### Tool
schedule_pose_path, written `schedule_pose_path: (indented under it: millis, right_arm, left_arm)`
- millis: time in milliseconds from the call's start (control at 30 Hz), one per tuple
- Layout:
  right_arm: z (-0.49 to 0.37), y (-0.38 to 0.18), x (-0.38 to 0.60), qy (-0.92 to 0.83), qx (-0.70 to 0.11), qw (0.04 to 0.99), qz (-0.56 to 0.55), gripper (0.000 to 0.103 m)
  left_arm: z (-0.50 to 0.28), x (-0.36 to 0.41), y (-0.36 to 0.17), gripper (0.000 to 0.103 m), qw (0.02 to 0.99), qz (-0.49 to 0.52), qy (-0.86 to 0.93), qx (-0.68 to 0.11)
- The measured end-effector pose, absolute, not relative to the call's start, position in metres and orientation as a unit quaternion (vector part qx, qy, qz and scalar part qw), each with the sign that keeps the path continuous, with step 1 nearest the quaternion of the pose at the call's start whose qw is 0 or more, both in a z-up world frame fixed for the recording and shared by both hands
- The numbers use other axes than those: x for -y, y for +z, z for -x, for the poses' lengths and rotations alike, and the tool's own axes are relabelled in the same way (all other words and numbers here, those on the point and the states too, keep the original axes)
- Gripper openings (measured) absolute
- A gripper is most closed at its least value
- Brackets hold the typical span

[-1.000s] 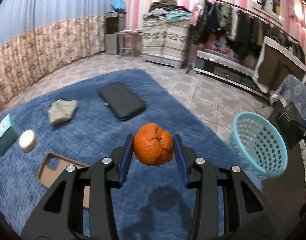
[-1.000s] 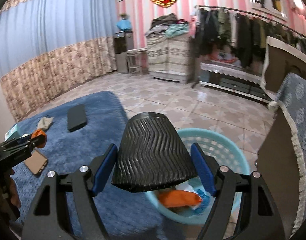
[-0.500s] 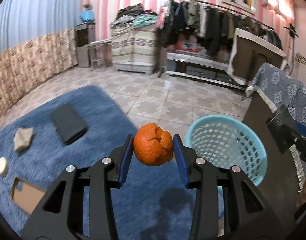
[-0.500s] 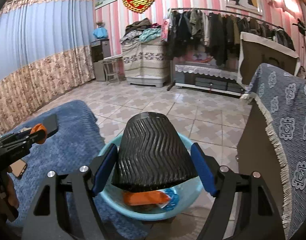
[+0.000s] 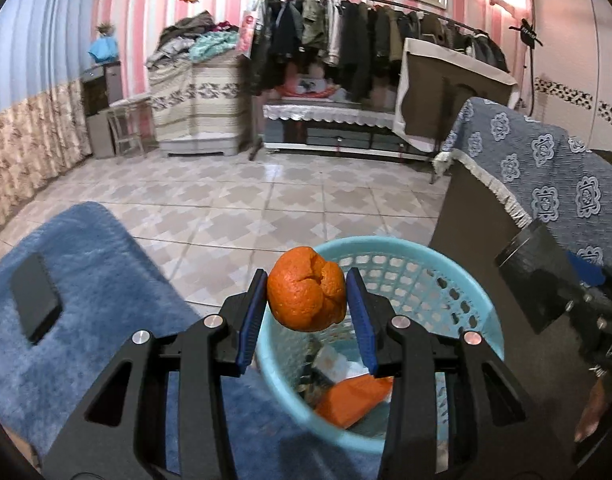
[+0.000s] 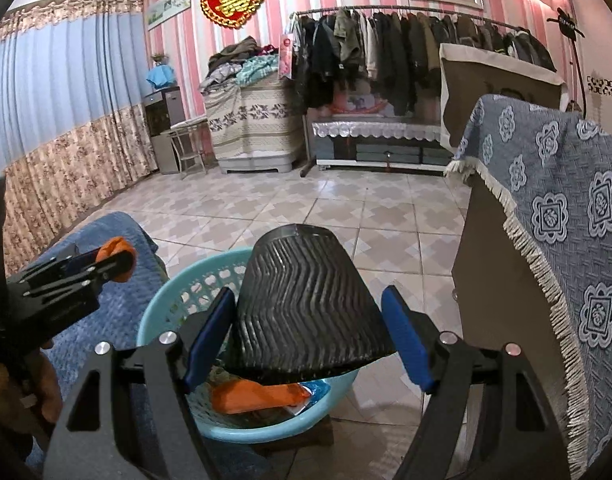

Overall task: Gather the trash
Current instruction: 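Carry the orange and black cup in both grippers over the basket, then open the left and right grippers to drop orange and cup into the basket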

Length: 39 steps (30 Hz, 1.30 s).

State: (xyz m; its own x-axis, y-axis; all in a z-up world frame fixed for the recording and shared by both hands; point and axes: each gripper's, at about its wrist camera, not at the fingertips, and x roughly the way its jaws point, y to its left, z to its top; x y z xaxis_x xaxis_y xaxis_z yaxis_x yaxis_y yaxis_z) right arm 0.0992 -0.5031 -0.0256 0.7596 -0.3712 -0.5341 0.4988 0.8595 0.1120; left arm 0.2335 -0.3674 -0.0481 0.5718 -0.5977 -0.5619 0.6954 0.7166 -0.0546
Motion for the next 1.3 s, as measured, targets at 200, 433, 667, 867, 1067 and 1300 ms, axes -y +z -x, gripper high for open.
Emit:
schedule_pose_path:
  millis: [200, 433, 667, 867, 1067, 1300]
  right_arm:
    - [-0.100, -0.034, 0.512, -0.244, -0.261, 0.924, -0.137, 0.074]
    - [-0.103, -0.036, 0.516, -0.254, -0.261, 0.921, -0.140, 0.074]
    - [-0.119, -0.042, 0.509, -0.247, -0.266, 0.919, -0.153, 0.074]
    - [-0.137, -0.048, 0.504, -0.250, -0.267, 0.916, -0.163, 0.074]
    - [-0.154, -0.061, 0.500, -0.256, -0.272, 0.911, -0.178, 0.075]
    - [-0.167, -0.065, 0.496, -0.255, -0.267, 0.913, -0.173, 0.086]
  left_arm:
    - [-0.247, 0.394, -0.055, 0.039, 0.871, -0.111, -0.390, -0.277]
    - [-0.252, 0.417, -0.068, 0.041, 0.858, -0.146, -0.408, -0.276]
    - [-0.257, 0.407, -0.065, 0.084, 0.875, -0.145, -0.384, -0.257]
    - [-0.272, 0.386, -0.055, 0.091, 0.893, -0.122, -0.358, -0.243]
    - [-0.278, 0.372, -0.049, 0.093, 0.903, -0.115, -0.341, -0.235]
    - [-0.278, 0.351, -0.047, 0.095, 0.909, -0.100, -0.329, -0.238]
